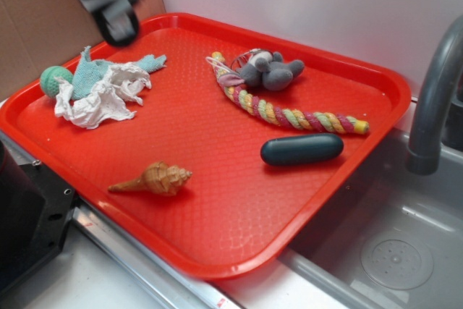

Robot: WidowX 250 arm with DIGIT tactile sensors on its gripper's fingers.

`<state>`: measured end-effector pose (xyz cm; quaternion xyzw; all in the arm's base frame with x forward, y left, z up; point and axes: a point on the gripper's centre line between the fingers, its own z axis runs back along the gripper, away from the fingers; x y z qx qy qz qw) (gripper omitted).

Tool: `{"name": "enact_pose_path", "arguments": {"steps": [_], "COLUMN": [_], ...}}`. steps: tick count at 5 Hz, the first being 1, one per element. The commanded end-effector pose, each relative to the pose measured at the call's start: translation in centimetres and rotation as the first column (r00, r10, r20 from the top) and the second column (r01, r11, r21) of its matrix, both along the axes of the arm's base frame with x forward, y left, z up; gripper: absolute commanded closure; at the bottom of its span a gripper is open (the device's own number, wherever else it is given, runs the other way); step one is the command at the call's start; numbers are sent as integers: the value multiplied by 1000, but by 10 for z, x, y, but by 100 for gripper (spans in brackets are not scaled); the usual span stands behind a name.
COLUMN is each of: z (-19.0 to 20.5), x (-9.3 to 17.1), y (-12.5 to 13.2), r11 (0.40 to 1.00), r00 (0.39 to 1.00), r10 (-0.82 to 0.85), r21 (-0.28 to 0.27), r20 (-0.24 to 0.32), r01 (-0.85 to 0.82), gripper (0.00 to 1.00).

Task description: Grab the plastic pickle.

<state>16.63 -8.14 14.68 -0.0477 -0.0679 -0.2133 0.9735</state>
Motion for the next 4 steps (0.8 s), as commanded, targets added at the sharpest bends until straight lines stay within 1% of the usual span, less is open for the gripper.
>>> {"name": "enact_pose_path", "arguments": {"steps": [1,2,3,4], "z": [-31,-31,-71,-84], "x": [10,10,27,38], "y": [-33,-33,-64,-78], "r11": [995,995,972,949], "r00": [995,995,973,952], "r10": [-92,-92,-226,-306], "r21": [31,31,52,78], "r20": [-35,-35,-51,-4], "r01": [94,94,228,305], "gripper": [0,0,0,0]}}
